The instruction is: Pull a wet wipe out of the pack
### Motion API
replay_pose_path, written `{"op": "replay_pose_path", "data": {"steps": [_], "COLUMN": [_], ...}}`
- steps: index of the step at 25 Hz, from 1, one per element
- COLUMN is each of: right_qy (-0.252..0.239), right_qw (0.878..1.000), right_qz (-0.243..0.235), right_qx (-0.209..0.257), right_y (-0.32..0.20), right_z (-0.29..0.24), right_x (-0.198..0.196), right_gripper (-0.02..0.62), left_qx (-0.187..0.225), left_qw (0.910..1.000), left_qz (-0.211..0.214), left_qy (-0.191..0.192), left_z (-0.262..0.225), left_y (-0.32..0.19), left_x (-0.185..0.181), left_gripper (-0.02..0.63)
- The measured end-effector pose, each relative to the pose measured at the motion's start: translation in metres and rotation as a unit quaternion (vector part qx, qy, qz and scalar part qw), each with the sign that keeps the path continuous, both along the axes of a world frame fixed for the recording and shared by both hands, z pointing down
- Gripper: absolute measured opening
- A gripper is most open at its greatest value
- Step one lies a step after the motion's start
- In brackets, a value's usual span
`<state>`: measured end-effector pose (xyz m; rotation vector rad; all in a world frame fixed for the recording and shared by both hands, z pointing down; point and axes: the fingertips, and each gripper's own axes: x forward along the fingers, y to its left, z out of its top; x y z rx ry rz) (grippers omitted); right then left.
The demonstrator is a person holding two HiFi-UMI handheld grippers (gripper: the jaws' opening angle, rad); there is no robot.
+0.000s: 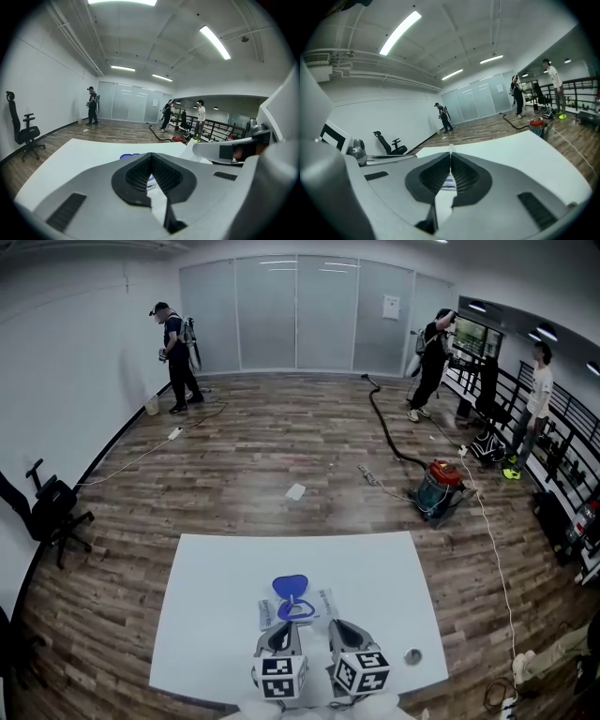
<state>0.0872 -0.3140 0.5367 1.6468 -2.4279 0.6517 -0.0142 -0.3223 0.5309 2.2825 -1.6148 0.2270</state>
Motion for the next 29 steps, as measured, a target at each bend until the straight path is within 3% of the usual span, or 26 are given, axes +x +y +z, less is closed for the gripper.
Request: {"op": "replay_pose_path", "data": {"steps": [16, 29], "right_qy": [0.012, 0.011], "right_qw": [1.000, 1.000], "right_qz": [-0.022, -0.013], "right_qx": [0.010, 0.003], "right_y": [-0.008, -0.004], "right_z": [-0.003, 0.006], "right_x": [0.000, 0.023], "right_gripper": [0.012, 0.012], "left_qx": [0.000, -0.004], "left_qw": [0.9999, 1.0000], "left_qz": [-0.012, -0.003], "left_qy": [-0.003, -0.003], "left_z": [0.000, 0.006], "left_y": [-0.009, -0.008], "left_x": [-0.001, 0.023], "left_gripper": [-0.005, -0.004]}}
